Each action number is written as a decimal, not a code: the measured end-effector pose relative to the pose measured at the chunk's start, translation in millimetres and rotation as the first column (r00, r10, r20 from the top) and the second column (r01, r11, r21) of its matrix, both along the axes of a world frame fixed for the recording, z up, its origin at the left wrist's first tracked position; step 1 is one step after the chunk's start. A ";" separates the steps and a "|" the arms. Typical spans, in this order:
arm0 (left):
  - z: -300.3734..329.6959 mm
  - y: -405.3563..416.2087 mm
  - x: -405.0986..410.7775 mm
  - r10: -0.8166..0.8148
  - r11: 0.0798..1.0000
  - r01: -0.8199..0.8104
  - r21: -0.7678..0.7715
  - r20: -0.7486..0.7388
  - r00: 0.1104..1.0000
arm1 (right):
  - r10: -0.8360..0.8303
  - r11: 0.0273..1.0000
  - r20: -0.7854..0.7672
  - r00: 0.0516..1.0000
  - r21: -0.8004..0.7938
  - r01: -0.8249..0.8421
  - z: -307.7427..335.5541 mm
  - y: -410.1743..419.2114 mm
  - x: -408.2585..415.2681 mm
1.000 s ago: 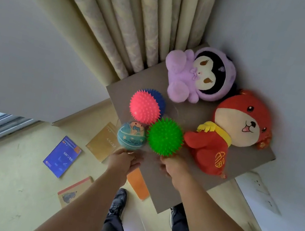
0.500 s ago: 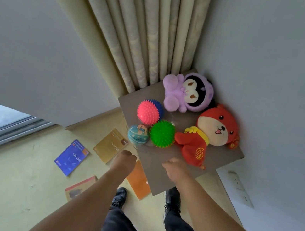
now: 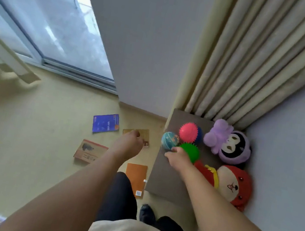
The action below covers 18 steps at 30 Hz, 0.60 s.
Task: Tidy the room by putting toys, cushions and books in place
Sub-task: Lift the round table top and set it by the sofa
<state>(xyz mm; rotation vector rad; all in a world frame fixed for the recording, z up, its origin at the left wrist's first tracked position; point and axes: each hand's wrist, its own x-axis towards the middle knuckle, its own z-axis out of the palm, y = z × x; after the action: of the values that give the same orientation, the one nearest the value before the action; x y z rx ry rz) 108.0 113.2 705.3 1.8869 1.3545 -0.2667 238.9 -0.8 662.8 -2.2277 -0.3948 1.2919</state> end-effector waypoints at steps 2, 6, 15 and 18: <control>1.5 -6.4 -25.4 0.092 0.996 -0.091 -0.022 0.012 0.996 | 0.082 0.996 -0.023 0.996 -0.025 -0.083 -6.3 4.6 -18.9; -7.4 -24.4 -87.4 0.220 0.975 -0.220 -0.035 0.005 0.976 | 0.201 0.976 -0.107 0.974 -0.068 -0.208 -11.7 7.5 -68.0; -32.2 -78.9 -247.0 0.552 0.831 -0.554 -0.051 -0.055 0.832 | 0.574 0.803 -0.118 0.810 -0.114 -0.585 -22.8 18.0 -193.0; -36.6 -101.6 -295.8 0.686 0.722 -0.687 -0.081 -0.051 0.726 | 0.681 0.715 -0.114 0.723 -0.108 -0.691 -23.8 18.8 -240.7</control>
<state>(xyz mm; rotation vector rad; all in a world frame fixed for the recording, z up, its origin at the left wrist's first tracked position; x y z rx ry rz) -187.7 11.6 668.7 1.1783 1.9142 0.0396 -1.7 18.0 639.0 -2.2170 -1.2394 1.8012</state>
